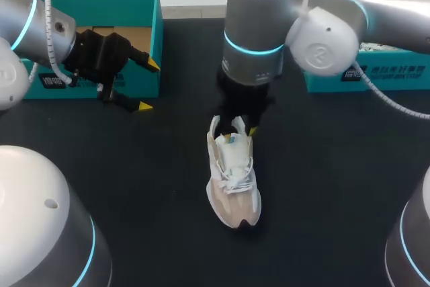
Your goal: Take the shoe out of the shoebox, open the shoe tongue, remove and reinsert the insole, then place the shoe into the shoebox
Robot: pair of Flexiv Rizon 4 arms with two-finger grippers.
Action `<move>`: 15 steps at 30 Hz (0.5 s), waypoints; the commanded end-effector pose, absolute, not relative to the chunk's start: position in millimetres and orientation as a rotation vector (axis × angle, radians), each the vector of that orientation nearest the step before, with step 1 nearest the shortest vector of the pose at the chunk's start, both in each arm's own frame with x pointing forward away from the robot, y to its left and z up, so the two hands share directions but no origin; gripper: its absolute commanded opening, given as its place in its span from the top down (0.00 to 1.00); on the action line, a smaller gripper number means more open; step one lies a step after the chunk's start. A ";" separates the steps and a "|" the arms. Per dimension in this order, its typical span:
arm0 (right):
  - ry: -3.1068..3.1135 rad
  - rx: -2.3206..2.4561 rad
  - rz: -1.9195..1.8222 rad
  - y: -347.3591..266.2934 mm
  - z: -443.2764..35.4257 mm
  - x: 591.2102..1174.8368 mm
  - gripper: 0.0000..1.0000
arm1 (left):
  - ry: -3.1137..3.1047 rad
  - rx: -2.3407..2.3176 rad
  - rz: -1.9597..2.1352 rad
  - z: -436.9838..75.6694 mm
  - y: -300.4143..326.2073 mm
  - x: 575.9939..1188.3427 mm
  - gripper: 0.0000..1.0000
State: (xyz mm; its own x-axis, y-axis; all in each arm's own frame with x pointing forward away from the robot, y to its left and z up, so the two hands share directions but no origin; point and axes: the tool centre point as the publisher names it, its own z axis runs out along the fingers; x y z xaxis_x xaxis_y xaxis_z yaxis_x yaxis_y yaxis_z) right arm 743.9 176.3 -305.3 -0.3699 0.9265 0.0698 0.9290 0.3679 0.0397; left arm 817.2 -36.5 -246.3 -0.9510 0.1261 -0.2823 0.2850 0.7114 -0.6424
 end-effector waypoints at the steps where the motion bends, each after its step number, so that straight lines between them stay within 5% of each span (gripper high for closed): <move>1: -2.981 -1.223 0.110 177.3 -258.6 768.4 0.00 | 2.703 0.330 -1.062 -246.0 -36.3 816.8 0.00; 15: -3.093 -0.999 0.133 183.7 -260.3 773.4 0.00 | 2.703 0.330 -1.062 -246.0 -36.3 816.8 0.00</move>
State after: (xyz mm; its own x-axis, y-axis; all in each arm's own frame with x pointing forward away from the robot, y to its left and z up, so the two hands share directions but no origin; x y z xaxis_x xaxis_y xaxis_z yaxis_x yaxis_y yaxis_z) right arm 767.2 170.9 -257.8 -0.7133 0.6950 -0.0903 0.6980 0.7161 -0.0026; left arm 817.2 -36.5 -246.3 -0.9510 0.1261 -0.2823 0.2850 0.7114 -0.6424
